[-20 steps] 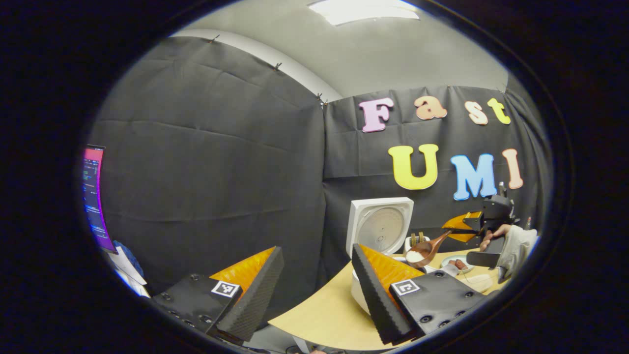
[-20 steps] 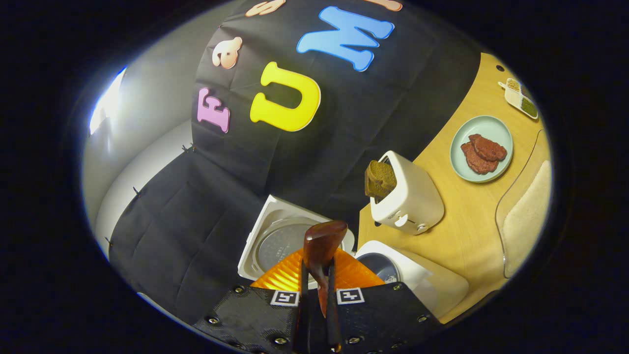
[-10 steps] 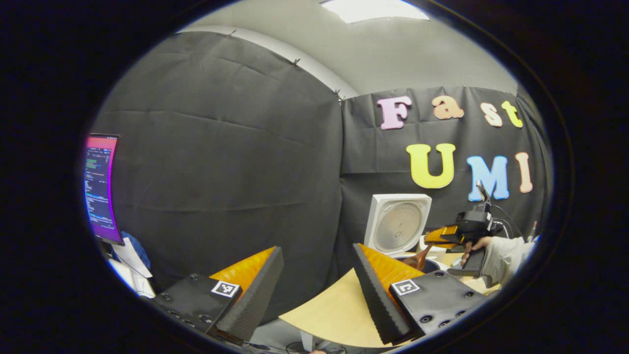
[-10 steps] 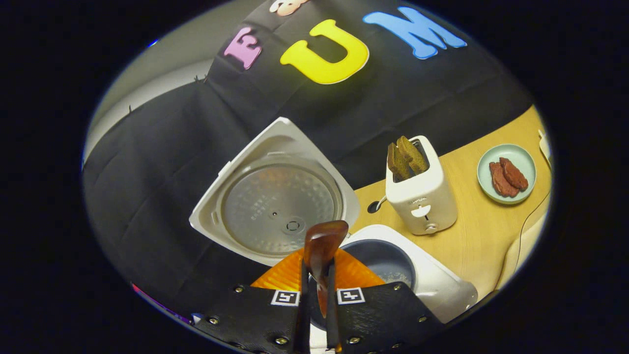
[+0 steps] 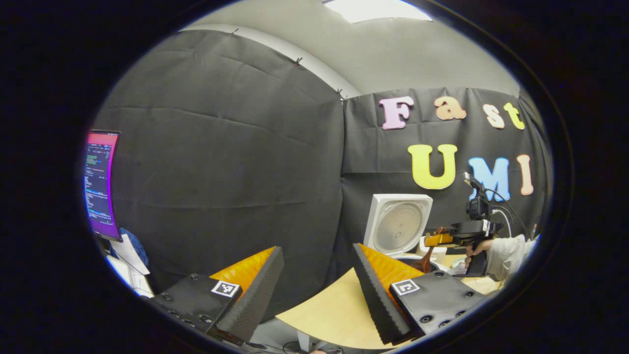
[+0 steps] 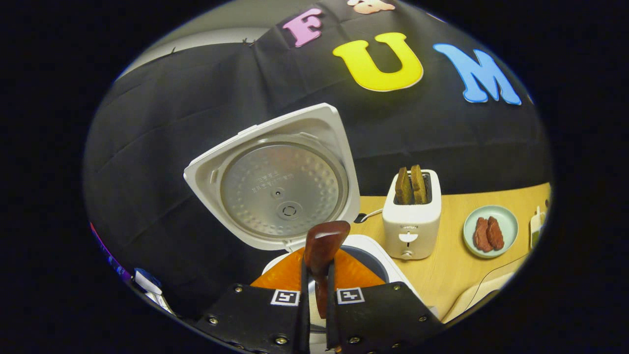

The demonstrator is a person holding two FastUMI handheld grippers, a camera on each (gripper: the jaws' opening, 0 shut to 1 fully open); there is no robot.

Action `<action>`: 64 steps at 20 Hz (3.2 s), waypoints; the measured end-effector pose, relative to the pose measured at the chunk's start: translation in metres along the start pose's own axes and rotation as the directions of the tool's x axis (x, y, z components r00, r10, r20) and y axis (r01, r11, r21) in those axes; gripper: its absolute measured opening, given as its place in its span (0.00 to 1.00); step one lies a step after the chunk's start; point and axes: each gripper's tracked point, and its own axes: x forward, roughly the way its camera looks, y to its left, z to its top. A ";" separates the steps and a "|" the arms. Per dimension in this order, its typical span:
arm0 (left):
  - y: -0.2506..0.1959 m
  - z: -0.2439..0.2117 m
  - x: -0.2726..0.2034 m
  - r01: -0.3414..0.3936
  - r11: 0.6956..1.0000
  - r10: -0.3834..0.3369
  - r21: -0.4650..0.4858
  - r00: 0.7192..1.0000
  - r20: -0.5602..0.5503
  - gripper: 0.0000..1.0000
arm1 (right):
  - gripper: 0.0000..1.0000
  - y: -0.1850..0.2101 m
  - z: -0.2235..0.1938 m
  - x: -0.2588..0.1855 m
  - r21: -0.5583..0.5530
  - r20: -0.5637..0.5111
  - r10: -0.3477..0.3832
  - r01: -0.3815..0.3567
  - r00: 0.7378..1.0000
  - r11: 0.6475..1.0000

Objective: Close the left gripper, press the button to open the rice cooker; take a wooden spoon from the chopstick holder with the right hand, scoop a spoonful of rice and pour it into the rice cooker, then put the wooden spoon back into the chopstick holder.

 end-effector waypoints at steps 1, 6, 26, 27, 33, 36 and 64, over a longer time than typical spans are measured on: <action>-0.001 0.002 -0.001 0.006 1.000 -0.006 0.001 1.000 0.002 0.95 | 0.13 0.002 0.003 -0.001 -0.055 0.010 -0.003 0.004 1.000 0.998; -0.002 0.005 0.000 0.023 1.000 -0.023 0.009 1.000 0.001 0.98 | 0.13 0.012 0.024 -0.015 -0.380 0.077 -0.026 0.053 0.997 0.923; -0.095 0.050 0.003 0.189 0.982 -0.190 0.021 0.979 0.075 0.96 | 0.13 -0.095 0.104 -0.166 -0.101 0.277 -0.070 0.101 0.958 0.990; -0.106 0.054 0.004 0.202 0.979 -0.203 0.021 0.976 0.080 0.96 | 0.13 -0.107 0.106 -0.177 -0.092 0.281 -0.094 0.125 0.955 0.988; -0.165 0.065 0.003 0.284 0.959 -0.285 0.023 0.953 0.099 0.98 | 0.13 -0.195 0.093 -0.236 -0.005 0.295 -0.250 0.264 0.922 0.965; -0.192 0.067 0.001 0.318 0.947 -0.320 0.032 0.942 0.104 0.98 | 0.13 -0.241 0.084 -0.265 0.029 0.296 -0.335 0.342 0.894 0.939; -0.258 0.080 -0.036 0.311 0.944 -0.321 0.114 0.943 0.086 0.97 | 0.14 -0.441 -0.092 -0.306 0.383 0.011 -0.606 0.556 0.796 0.738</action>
